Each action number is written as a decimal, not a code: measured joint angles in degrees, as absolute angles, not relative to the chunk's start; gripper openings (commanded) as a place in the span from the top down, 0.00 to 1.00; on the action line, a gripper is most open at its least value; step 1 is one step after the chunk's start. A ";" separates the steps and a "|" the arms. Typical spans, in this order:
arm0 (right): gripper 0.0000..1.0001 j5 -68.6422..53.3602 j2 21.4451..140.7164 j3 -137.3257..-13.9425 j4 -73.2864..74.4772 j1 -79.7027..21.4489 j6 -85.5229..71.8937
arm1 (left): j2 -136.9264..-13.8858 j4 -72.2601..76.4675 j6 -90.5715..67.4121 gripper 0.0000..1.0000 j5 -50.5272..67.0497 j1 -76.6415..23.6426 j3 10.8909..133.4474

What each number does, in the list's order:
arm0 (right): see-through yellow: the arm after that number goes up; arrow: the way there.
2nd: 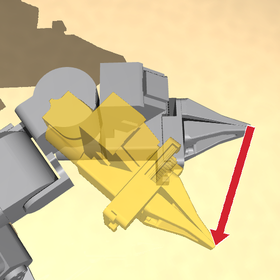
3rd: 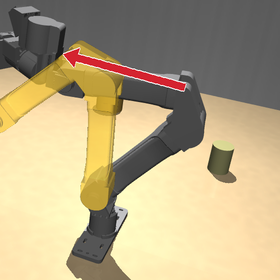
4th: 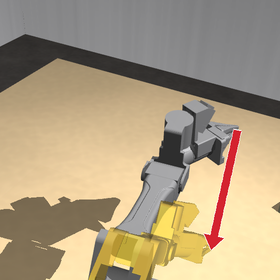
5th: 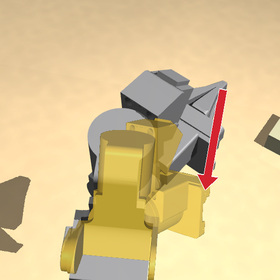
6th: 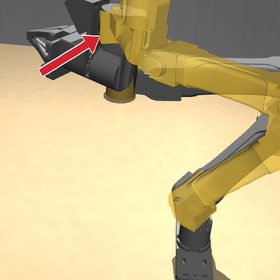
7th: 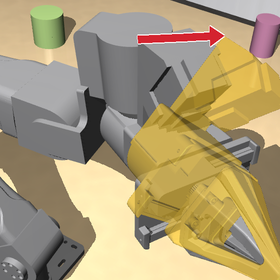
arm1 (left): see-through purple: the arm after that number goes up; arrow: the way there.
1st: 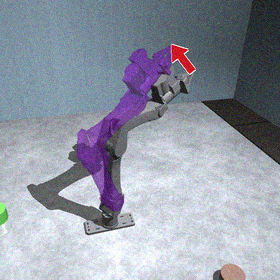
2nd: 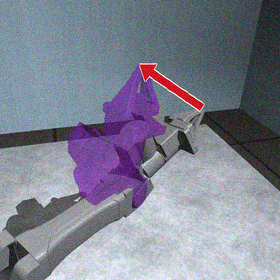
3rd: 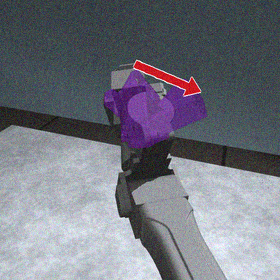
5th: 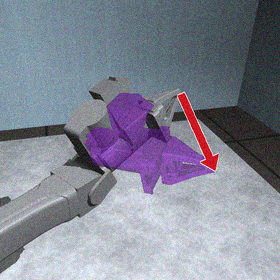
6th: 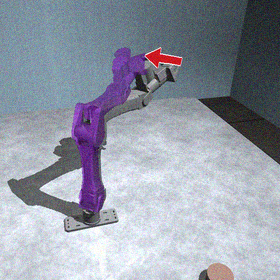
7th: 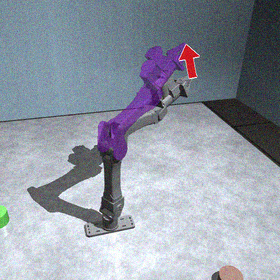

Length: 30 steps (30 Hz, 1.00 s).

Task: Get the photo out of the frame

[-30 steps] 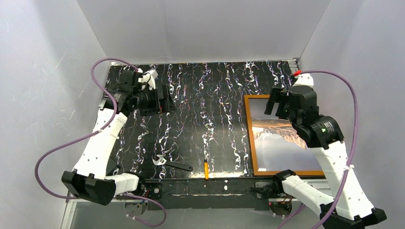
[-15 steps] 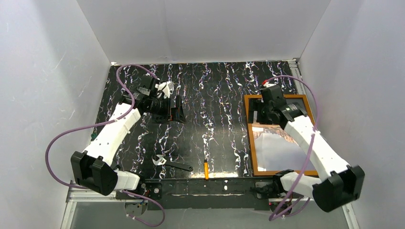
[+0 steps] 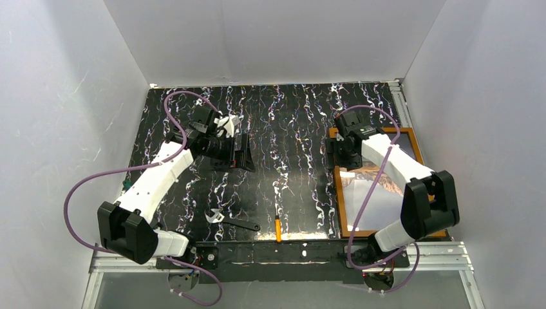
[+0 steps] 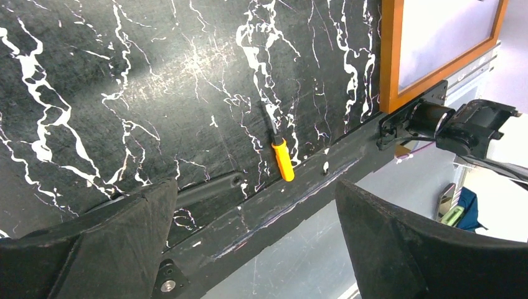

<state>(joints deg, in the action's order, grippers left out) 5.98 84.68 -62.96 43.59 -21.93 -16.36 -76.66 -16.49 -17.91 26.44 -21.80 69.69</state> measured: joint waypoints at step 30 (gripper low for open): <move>0.82 7.73 98.06 -63.46 40.16 -20.73 -14.85 | -77.45 -15.29 -18.65 0.00 27.90 -25.74 68.71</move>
